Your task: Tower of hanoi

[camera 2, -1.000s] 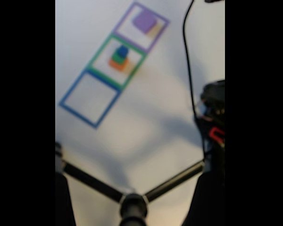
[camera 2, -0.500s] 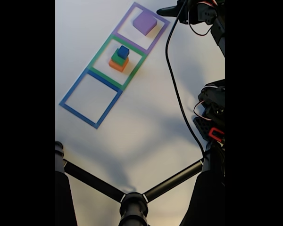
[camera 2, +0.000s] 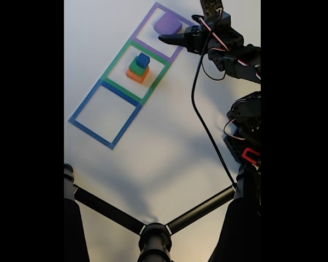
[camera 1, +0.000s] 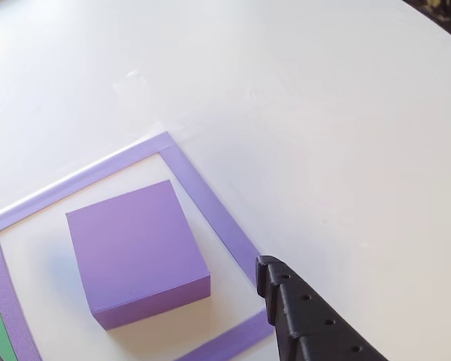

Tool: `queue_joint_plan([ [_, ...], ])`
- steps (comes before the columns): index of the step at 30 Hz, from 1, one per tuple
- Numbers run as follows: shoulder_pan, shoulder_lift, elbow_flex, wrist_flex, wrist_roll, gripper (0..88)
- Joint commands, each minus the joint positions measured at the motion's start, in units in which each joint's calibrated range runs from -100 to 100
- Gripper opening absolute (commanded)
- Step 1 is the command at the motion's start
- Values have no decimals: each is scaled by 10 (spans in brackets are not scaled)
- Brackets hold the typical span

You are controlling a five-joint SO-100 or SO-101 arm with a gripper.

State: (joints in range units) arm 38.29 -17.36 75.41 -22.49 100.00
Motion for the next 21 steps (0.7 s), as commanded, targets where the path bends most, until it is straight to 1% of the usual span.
queue_joint_plan([
  [1, -3, 45, 0, -86, 0, 468],
  [5, -2, 76, -2, -116, 0, 477],
  [8, 3, 104, -2, -151, 0, 505],
  [13, 20, 159, -29, -188, 0, 515],
  [21, 37, 201, -52, -195, 0, 515],
])
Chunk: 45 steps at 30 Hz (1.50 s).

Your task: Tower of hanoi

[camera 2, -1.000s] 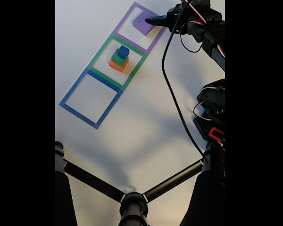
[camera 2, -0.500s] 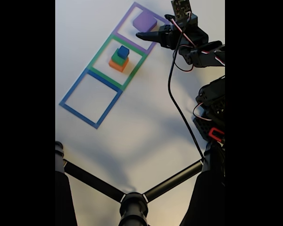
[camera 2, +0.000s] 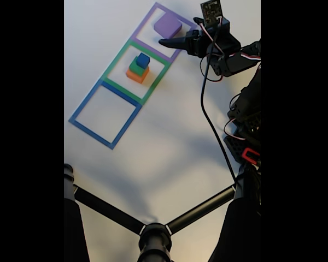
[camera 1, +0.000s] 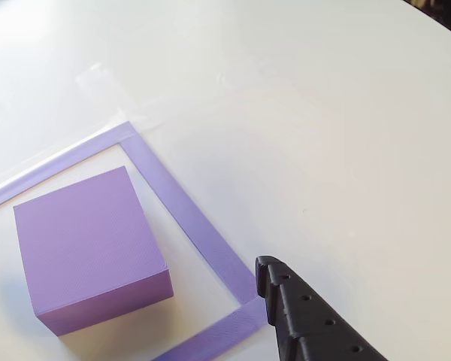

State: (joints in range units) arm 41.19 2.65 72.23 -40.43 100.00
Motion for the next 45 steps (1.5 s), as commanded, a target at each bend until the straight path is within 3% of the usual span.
queue_joint_plan([
  [1, 8, 5, -21, -19, 0, 515],
  [26, -37, 90, -112, -26, 0, 520],
  [45, -47, 121, -128, -22, 0, 404],
])
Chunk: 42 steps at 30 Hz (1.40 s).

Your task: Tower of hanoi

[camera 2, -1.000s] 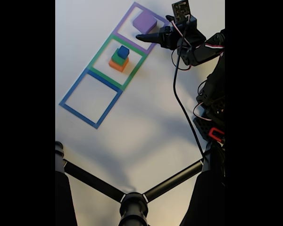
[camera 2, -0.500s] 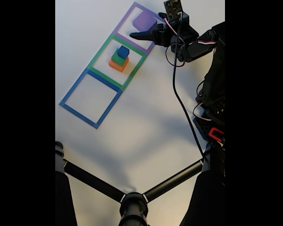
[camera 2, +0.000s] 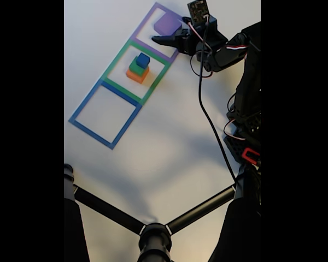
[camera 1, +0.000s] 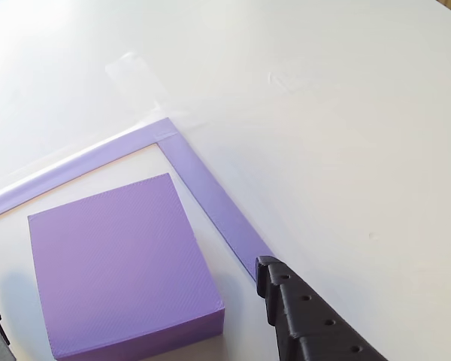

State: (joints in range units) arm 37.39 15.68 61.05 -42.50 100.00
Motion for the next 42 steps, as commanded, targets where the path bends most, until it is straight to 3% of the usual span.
queue_joint_plan([
  [1, -10, -9, -16, -1, 0, 403],
  [30, -37, -1, -15, -8, 0, 159],
  [42, -45, -65, -19, 64, 0, 141],
])
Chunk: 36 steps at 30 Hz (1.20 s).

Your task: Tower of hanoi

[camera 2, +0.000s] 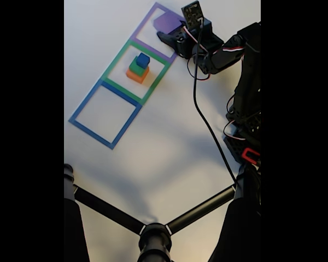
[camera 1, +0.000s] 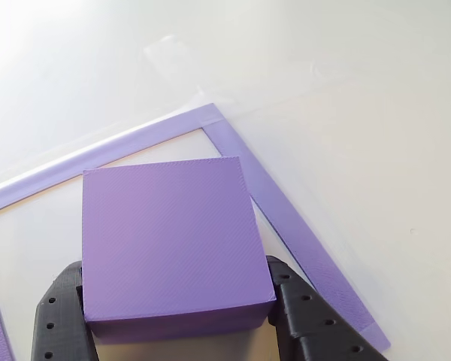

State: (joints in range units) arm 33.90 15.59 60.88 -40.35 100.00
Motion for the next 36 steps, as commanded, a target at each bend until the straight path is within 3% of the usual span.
queue_joint_plan([
  [1, -12, -77, -20, 62, 0, 141],
  [10, -16, -222, -110, 321, 0, 138],
  [25, -51, -293, -684, 1030, 0, 137],
  [31, -123, -293, -876, 1215, 0, 139],
  [36, -198, -309, -927, 1290, 0, 139],
])
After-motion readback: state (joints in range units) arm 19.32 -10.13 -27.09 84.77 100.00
